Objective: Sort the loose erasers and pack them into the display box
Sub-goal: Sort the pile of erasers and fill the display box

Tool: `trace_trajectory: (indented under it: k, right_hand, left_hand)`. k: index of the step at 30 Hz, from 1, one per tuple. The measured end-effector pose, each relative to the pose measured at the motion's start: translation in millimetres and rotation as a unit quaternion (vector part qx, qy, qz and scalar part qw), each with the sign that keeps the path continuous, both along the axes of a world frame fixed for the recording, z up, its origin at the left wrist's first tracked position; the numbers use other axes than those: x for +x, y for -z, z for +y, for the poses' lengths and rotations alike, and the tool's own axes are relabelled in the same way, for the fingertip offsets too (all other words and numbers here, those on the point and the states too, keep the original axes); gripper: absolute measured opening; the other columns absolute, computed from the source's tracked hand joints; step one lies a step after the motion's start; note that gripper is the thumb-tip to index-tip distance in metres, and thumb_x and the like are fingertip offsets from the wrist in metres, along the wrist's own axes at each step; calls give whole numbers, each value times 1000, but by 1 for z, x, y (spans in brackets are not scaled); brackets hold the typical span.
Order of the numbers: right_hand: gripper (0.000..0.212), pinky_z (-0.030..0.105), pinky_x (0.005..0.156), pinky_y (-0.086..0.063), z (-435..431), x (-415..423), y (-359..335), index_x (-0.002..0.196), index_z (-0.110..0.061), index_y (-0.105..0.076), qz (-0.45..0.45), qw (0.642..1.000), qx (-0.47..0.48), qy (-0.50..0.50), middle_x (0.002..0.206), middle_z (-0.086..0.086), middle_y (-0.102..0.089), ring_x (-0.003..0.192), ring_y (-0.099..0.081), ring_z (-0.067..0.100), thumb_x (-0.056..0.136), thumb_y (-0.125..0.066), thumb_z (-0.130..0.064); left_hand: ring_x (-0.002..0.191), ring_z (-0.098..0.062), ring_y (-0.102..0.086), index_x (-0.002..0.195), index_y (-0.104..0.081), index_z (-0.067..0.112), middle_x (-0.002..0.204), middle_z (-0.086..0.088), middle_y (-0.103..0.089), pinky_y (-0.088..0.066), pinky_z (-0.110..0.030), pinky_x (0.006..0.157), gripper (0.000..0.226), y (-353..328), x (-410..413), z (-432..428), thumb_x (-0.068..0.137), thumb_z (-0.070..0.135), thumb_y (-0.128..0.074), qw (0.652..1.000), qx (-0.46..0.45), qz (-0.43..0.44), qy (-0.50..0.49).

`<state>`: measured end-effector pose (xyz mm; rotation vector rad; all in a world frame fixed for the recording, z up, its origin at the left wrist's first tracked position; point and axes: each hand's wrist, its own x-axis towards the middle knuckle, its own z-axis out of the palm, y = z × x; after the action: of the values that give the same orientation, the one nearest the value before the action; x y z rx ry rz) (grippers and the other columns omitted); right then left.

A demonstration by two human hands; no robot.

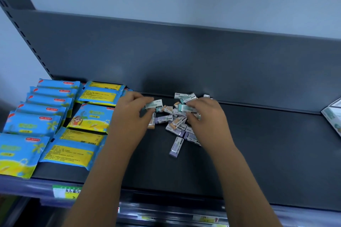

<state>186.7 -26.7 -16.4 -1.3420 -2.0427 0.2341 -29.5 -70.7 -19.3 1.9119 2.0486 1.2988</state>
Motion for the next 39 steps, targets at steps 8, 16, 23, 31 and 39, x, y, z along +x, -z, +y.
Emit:
trace_trajectory:
  k: [8,16,23,31,39]
  right_hand:
    - [27,1,89,-26,-23,40,1,112,-20,-73,-12,1000,-18,16,110,-9,-66,107,-52,11,86,-75,-13]
    - [32,24,83,-39,-16,99,3,111,-17,-73,-37,997,21,65,106,-4,-66,99,-55,21,81,-74,-5]
    - [30,25,79,-41,-7,200,6,105,-20,-74,5,998,-2,58,100,-7,-66,91,-55,18,80,-74,-5]
    - [27,24,82,-39,12,333,-9,104,-19,-74,33,999,-7,36,97,-6,-65,93,-57,19,79,-74,-7]
    - [29,29,88,-43,10,403,-2,108,-18,-73,2,1000,-5,26,104,-2,-66,97,-57,22,81,-72,-8]
  left_hand:
    - [93,-19,-58,111,-76,18,96,5,-61,-47,-32,81,31,6,32,-3,81,18,-80,999,-12,0,49]
    - [98,-17,-56,112,-76,19,101,6,-62,-38,-23,84,30,5,88,4,82,20,-80,997,-33,31,62]
    - [100,-14,-54,109,-76,18,101,5,-64,-32,-16,86,30,4,189,14,80,18,-81,996,-36,41,67]
    - [94,-20,-58,110,-76,18,98,4,-63,-45,-29,84,31,2,325,16,80,16,-81,997,-50,33,53]
    - [96,-16,-53,113,-75,20,99,9,-60,-38,-23,83,30,-3,413,22,83,19,-77,996,-42,47,66]
